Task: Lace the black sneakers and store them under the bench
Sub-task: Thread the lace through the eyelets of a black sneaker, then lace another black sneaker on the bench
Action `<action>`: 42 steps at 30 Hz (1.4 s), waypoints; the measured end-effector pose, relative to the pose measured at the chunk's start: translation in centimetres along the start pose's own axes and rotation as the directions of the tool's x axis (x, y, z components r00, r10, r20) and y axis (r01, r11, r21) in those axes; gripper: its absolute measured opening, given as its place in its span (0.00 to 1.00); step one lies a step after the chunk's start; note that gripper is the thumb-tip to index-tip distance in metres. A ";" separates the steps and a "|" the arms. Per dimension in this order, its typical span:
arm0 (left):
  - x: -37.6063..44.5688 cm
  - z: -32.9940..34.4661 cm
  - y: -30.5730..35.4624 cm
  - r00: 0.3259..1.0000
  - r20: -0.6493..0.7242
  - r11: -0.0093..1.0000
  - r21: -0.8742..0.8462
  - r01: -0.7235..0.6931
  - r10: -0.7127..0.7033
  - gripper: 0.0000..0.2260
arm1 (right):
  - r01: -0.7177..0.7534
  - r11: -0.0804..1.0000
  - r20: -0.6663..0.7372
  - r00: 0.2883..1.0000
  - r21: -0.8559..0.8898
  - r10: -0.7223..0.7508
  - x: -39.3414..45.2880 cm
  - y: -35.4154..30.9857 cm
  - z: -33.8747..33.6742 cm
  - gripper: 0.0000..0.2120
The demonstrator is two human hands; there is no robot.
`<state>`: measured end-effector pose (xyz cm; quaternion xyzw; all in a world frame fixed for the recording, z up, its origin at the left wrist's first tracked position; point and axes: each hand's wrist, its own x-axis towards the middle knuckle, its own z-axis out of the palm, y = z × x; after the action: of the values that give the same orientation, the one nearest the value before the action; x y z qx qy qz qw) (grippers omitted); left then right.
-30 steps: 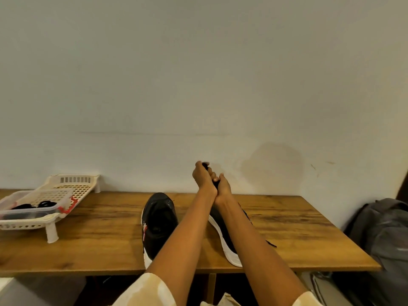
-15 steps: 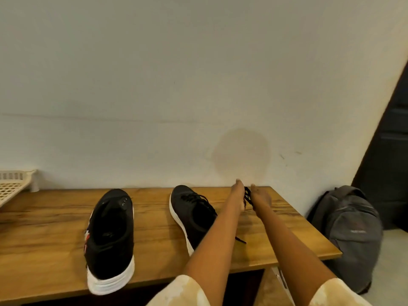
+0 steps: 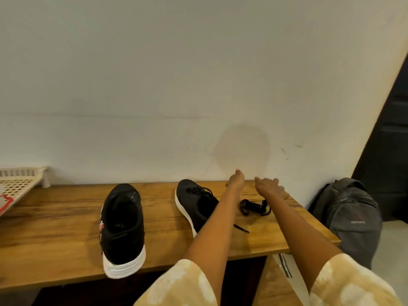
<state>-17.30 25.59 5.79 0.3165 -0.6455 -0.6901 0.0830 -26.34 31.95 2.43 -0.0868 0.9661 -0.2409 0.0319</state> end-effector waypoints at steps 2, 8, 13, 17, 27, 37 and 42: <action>-1.0 -2.0 1.0 0.994 -0.063 0.983 0.170 -0.073 0.085 0.21 | 0.094 0.995 -0.026 0.995 0.019 -0.093 -1.8 -1.8 -0.6 0.26; -6.4 -12.6 1.0 0.843 -0.356 0.600 0.799 0.050 0.404 0.21 | 0.514 0.763 0.062 0.813 0.393 -0.579 -11.2 -10.8 1.2 0.11; -10.9 -23.1 -1.7 0.796 -0.530 0.525 0.785 0.329 0.293 0.27 | 0.548 0.760 0.450 0.613 0.349 -0.649 -19.3 -16.8 4.3 0.20; -13.9 -26.9 -4.0 0.880 -0.475 0.641 0.672 0.371 -0.012 0.20 | 0.574 0.798 0.572 0.598 0.184 -0.562 -22.7 -17.6 7.0 0.23; -13.3 -33.4 -6.5 0.774 -0.567 0.629 0.719 0.297 0.283 0.12 | 0.592 0.722 0.334 0.641 0.357 -0.691 -25.3 -22.7 12.0 0.16; -10.5 -33.4 -6.9 0.663 -0.636 0.471 0.760 0.448 0.395 0.15 | 0.638 0.680 0.170 0.672 0.361 -0.721 -25.5 -24.2 13.0 0.17; -8.7 -27.8 -5.9 0.642 -0.450 0.479 0.866 0.144 0.621 0.14 | 0.642 0.702 0.031 0.731 0.306 -0.682 -22.7 -20.5 9.3 0.13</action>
<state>6.40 7.70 3.97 0.4532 -0.8457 -0.0768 0.2710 0.09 14.07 4.31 -0.4403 0.8218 -0.3609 0.0235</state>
